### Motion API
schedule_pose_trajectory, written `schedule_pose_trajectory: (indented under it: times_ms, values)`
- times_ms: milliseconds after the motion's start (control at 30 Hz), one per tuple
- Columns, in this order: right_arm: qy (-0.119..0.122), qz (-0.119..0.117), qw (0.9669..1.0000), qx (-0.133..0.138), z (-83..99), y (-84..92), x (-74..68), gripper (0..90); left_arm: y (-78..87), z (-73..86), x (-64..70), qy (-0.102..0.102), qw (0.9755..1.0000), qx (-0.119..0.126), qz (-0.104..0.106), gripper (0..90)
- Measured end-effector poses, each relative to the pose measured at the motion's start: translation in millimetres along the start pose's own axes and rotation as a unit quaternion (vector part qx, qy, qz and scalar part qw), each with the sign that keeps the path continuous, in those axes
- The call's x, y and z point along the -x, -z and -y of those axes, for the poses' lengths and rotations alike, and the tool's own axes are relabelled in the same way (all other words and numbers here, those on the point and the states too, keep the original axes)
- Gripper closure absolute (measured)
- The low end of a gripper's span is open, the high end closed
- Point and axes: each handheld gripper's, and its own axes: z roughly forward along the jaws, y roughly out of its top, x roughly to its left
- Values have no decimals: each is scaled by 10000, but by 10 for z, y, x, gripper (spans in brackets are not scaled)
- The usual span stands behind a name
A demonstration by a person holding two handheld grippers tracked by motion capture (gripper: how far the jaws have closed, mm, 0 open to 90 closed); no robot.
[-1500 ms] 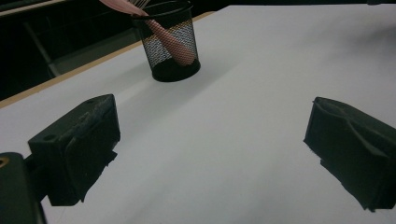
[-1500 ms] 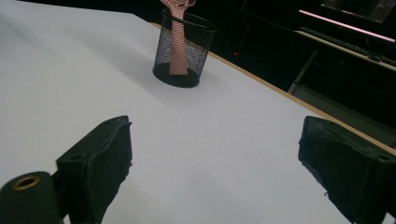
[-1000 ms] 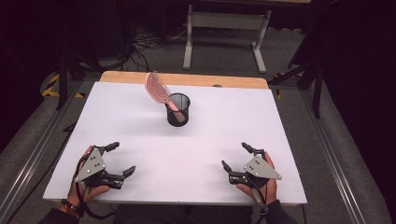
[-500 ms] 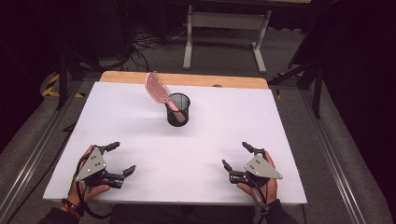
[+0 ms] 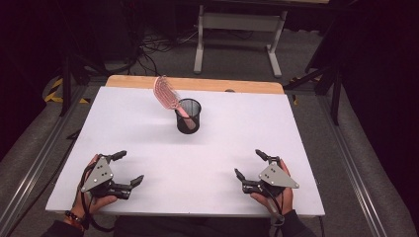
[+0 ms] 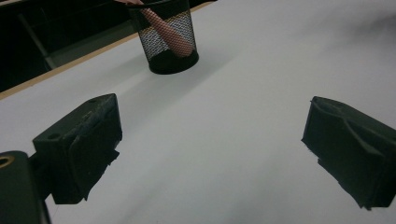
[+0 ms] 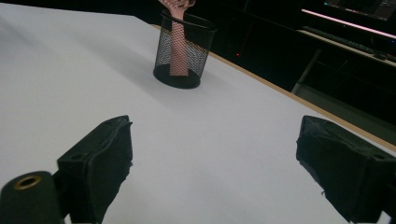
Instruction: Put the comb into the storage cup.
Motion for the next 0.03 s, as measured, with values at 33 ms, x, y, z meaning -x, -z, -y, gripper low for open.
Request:
schedule_pose_trajectory:
  times_ms: [33]
  values:
    - [-1, -8, 10000, 18, -5, 1, 2, 117, 2, 0, -2, 5, 10000, 1, -28, 54]
